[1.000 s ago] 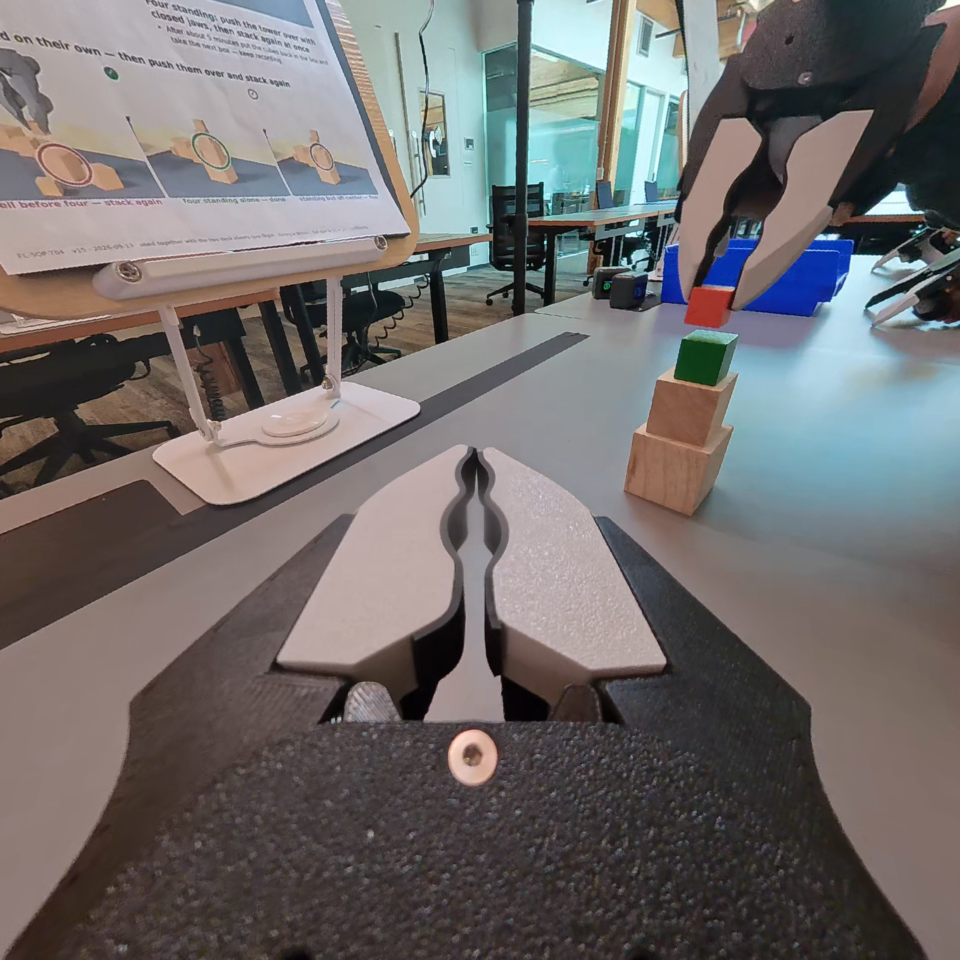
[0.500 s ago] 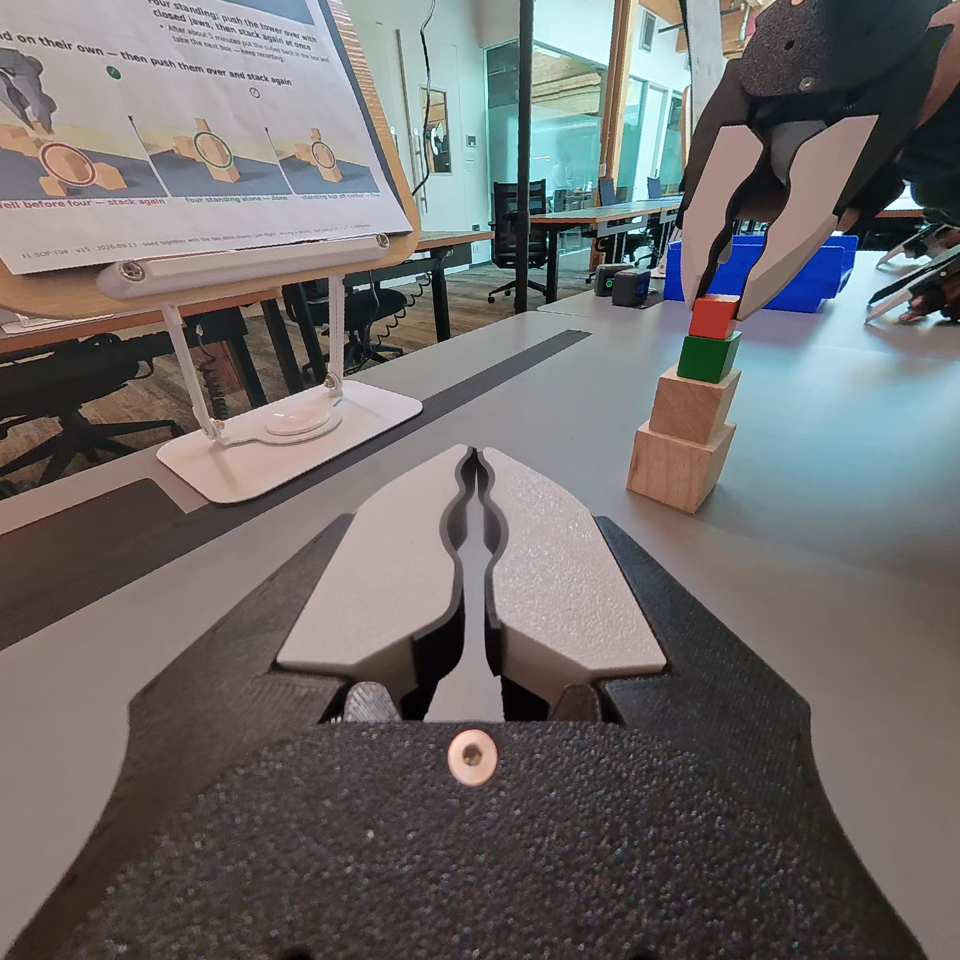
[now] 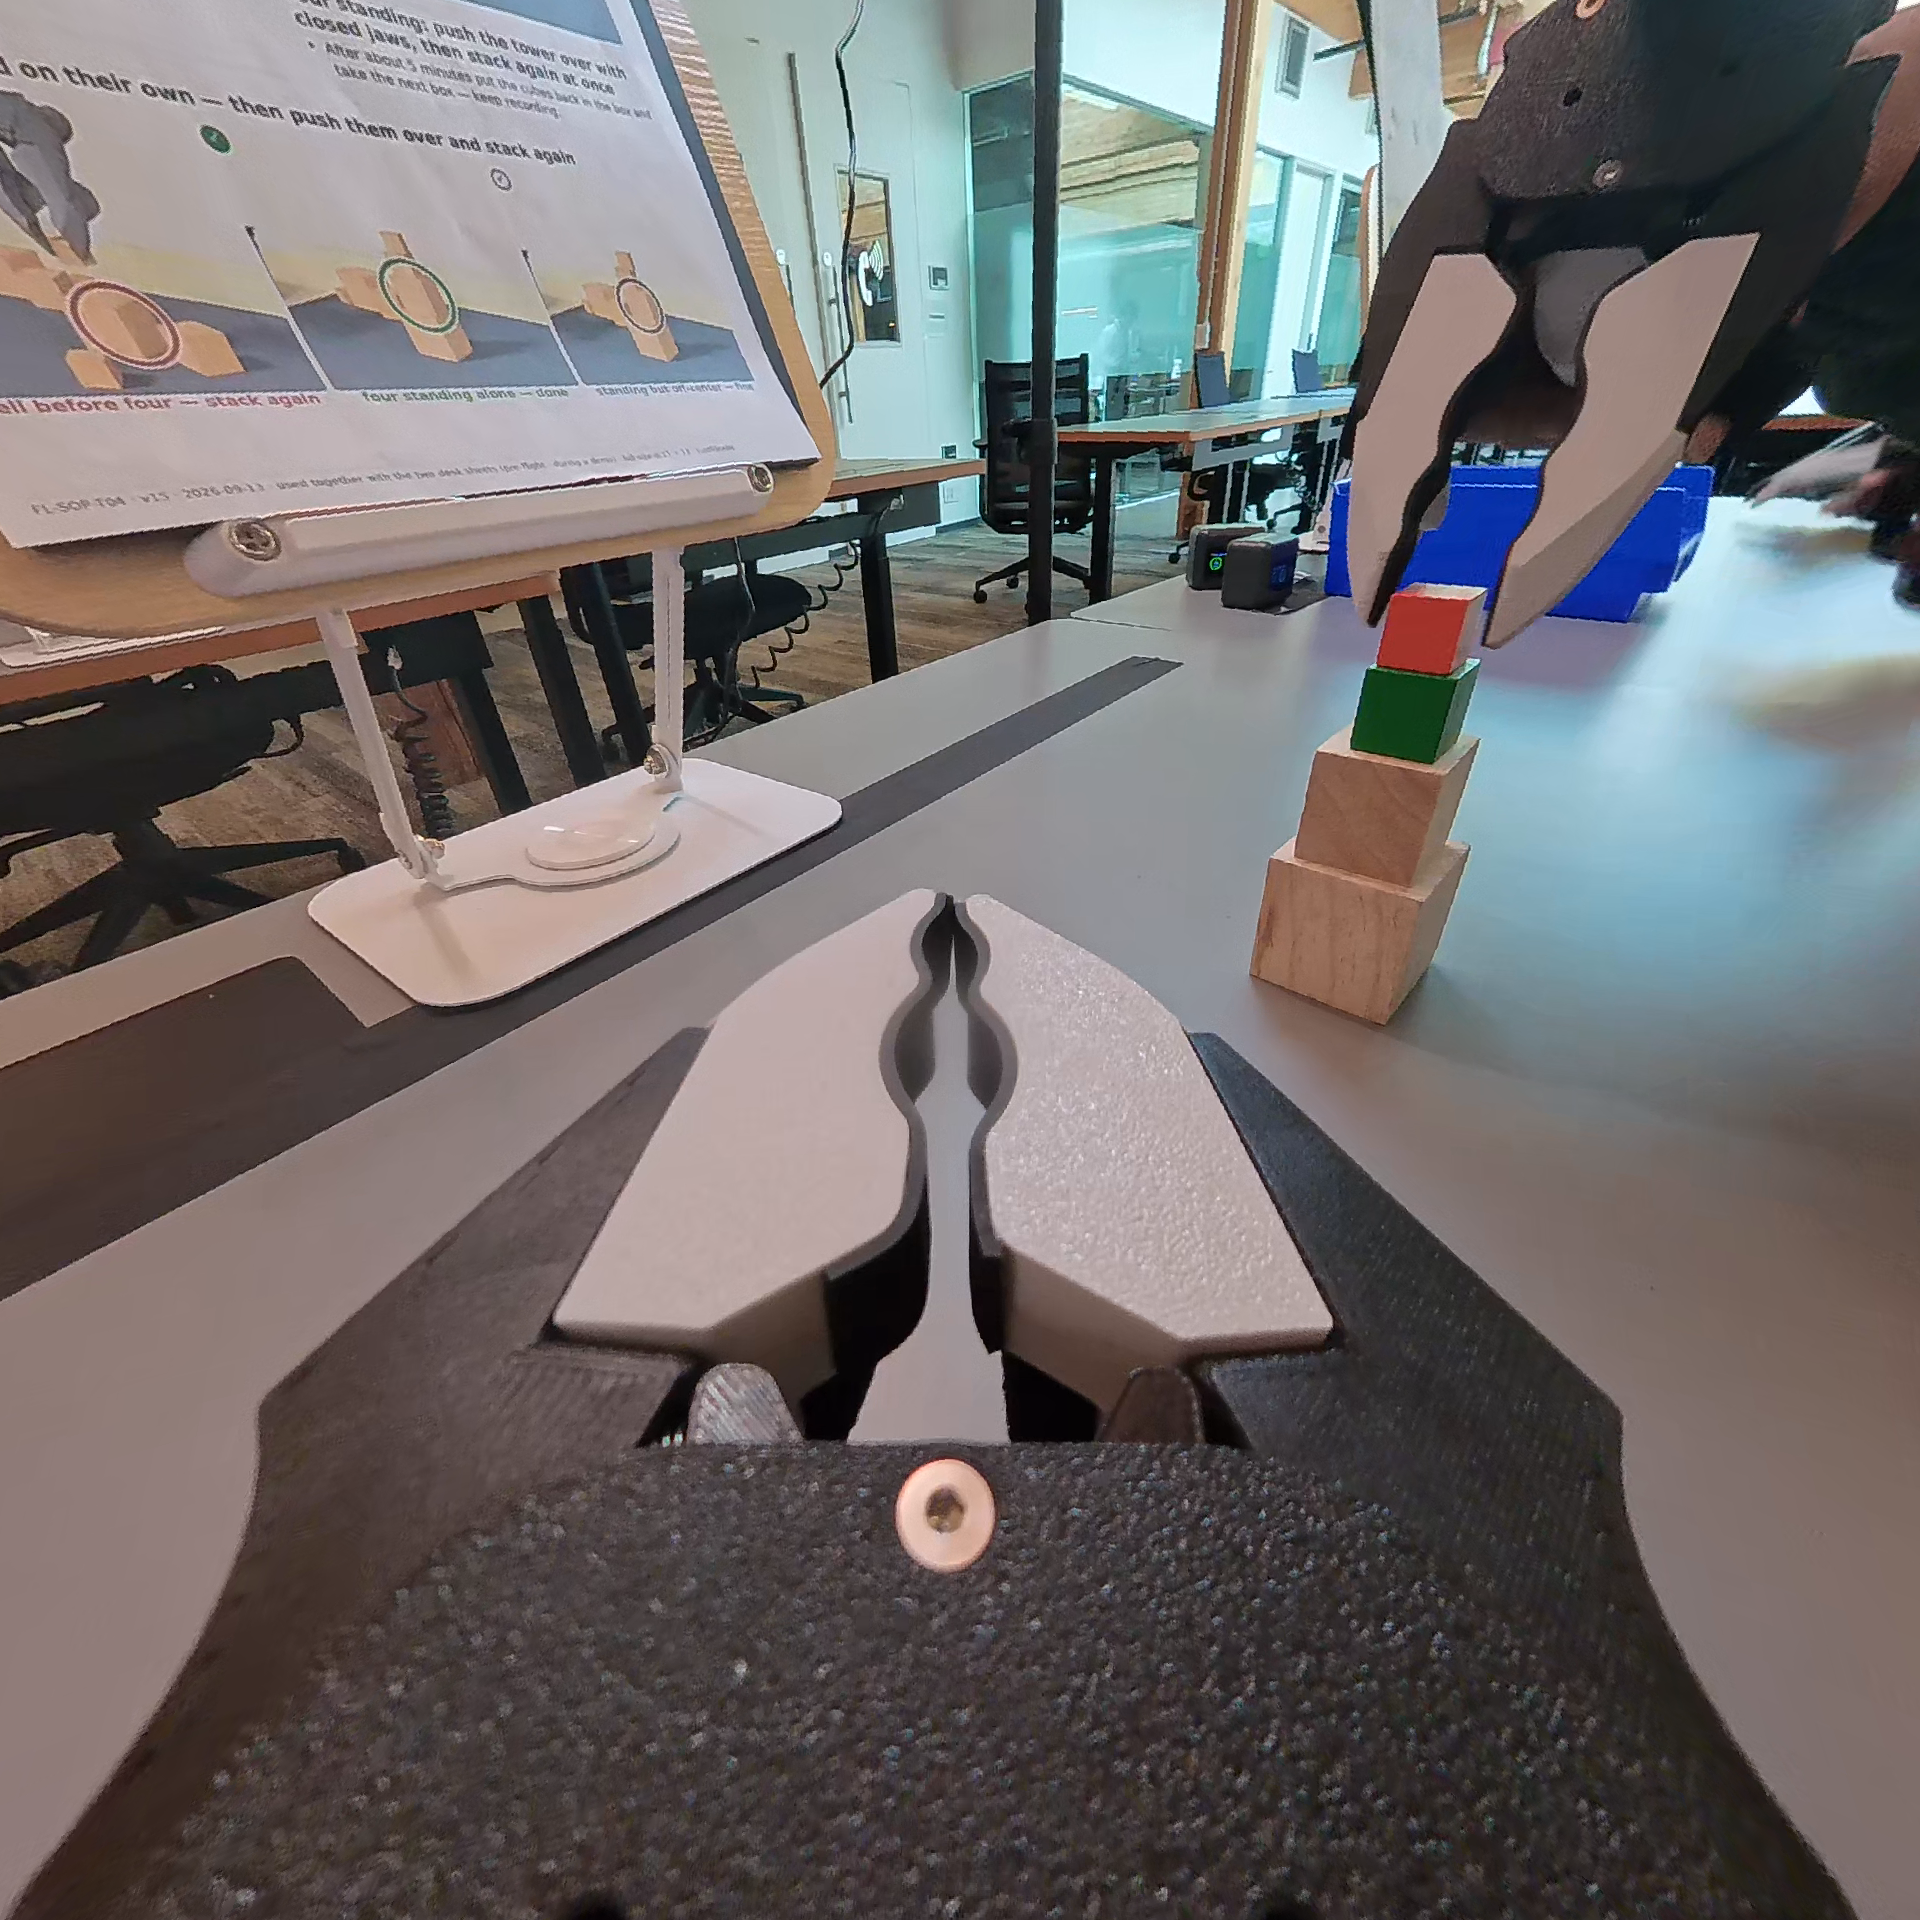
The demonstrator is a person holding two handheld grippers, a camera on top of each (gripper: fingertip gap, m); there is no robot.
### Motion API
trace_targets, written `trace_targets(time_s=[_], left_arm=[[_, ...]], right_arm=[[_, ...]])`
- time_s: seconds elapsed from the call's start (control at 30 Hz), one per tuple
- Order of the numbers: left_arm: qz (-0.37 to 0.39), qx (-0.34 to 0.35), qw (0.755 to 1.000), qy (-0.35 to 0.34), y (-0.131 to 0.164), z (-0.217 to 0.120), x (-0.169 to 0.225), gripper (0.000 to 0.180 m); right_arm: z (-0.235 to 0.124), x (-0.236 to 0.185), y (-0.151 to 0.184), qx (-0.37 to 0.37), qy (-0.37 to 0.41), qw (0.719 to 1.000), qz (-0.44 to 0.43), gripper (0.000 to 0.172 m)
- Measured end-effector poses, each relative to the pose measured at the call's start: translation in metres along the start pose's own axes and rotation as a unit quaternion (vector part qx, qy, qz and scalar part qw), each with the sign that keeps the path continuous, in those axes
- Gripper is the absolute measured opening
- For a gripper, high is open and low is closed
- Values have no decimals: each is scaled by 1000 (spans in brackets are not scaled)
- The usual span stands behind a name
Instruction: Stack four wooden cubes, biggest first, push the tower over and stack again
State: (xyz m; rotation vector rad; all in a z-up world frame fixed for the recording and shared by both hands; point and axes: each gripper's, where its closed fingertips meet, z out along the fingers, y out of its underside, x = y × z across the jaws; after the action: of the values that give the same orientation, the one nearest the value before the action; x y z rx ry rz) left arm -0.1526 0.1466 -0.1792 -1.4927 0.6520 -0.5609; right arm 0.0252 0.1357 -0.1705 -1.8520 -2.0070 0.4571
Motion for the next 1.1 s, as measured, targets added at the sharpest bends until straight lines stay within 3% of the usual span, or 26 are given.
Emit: trace_targets(time_s=[0.13,0.3,0.47,0.6,0.73,0.87,0.97,1.1], left_arm=[[-2,0,1000,-1,1,0,-1,0],[-1,3,1000,-3,-1,0,-1,0],[-1,1,1000,-24,-3,-1,-6,0],[-5,-3,999,-47,-4,-3,-13,0],[-6,1,998,-66,-7,-5,-18,0],[1,6,996,-84,-11,-6,-23,0],[3,7,995,-100,-15,-9,-26,0],[14,11,991,-131,-21,-14,-30,0]], right_arm=[[-14,2,-12,54,19,998,1,36],[-48,22,-26,174,124,976,31,38],[-84,37,-27,328,257,903,106,33],[-103,41,-11,415,347,819,193,0],[-102,35,16,432,411,754,277,0],[-87,32,44,415,471,715,306,0],[-72,34,59,418,494,703,294,0],[-55,36,73,390,502,715,289,0]])
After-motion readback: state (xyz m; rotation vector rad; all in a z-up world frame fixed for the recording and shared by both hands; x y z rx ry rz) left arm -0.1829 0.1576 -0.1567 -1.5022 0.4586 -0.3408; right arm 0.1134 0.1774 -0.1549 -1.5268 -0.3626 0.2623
